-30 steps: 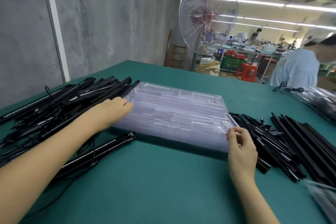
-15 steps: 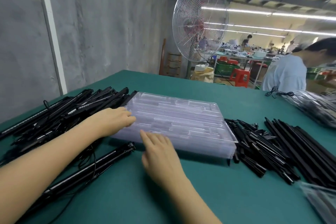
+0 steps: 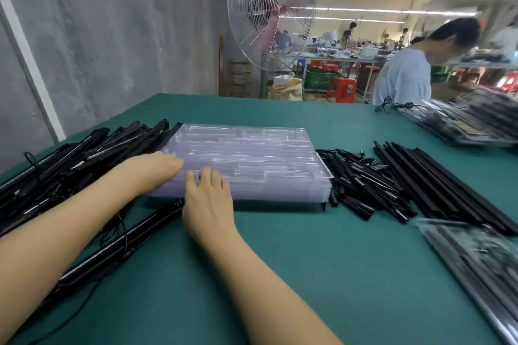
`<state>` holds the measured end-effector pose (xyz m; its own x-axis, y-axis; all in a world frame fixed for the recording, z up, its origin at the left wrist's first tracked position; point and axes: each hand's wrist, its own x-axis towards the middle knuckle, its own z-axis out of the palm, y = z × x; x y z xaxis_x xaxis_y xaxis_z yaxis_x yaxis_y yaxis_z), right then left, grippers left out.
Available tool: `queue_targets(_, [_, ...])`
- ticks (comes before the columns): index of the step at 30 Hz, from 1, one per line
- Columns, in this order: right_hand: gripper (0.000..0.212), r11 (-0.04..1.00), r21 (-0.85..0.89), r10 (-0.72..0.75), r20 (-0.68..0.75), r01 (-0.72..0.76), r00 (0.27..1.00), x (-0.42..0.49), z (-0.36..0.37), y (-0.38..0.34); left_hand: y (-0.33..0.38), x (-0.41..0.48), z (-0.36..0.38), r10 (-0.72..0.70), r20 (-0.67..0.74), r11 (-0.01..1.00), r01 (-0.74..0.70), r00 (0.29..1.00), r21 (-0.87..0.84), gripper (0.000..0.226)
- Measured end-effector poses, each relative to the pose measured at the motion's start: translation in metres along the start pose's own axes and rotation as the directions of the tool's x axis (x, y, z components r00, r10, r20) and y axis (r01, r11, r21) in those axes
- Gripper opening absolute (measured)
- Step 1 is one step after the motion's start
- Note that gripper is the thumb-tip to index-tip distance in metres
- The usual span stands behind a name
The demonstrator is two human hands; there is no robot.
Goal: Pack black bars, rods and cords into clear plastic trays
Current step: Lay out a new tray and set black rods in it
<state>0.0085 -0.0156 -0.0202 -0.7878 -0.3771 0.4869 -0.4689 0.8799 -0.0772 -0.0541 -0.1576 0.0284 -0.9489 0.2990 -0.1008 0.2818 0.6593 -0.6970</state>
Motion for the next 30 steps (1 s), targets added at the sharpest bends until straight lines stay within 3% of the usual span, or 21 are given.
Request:
queue_targets(2, [0.042, 0.998, -0.059, 0.003, -0.065, -0.007, 0.998, -0.002, -0.002, -0.001, -0.002, 0.000, -0.003, -0.010, 0.018, 1.000, 0.010, 1.000, -0.015, 0.026])
queue_targets(6, [0.045, 0.990, -0.134, -0.060, -0.062, 0.052, 0.996, -0.010, 0.000, 0.001, -0.002, 0.002, -0.006, -0.012, 0.060, 0.995, 0.018, 0.998, -0.095, 0.028])
queue_targets(9, [0.034, 0.990, -0.139, -0.034, -0.104, 0.019, 0.994, -0.006, -0.010, -0.001, -0.004, 0.003, -0.007, -0.031, 0.084, 0.984, 0.045, 0.996, -0.170, 0.026])
queue_targets(12, [0.026, 0.997, -0.071, -0.014, 0.023, 0.016, 1.000, 0.006, -0.009, -0.001, -0.007, 0.003, -0.005, -0.053, 0.092, 0.969, 0.074, 0.994, -0.236, 0.027])
queue_targets(20, [0.031, 0.985, -0.172, -0.025, 0.040, 0.032, 0.999, 0.004, -0.004, -0.006, -0.009, 0.002, 0.011, -0.076, -0.045, 0.964, 0.061, 0.996, -0.259, 0.032])
queue_targets(26, [0.022, 0.996, 0.092, 0.006, 0.023, -0.008, 1.000, 0.011, -0.010, 0.005, -0.005, -0.002, 0.009, -0.162, -0.030, 0.944, 0.146, 0.986, -0.296, 0.040])
queue_targets(30, [0.020, 0.992, 0.125, 0.016, 0.038, -0.021, 0.999, 0.008, -0.008, 0.003, -0.004, -0.001, 0.007, -0.181, -0.021, 0.946, 0.168, 0.983, -0.278, 0.043])
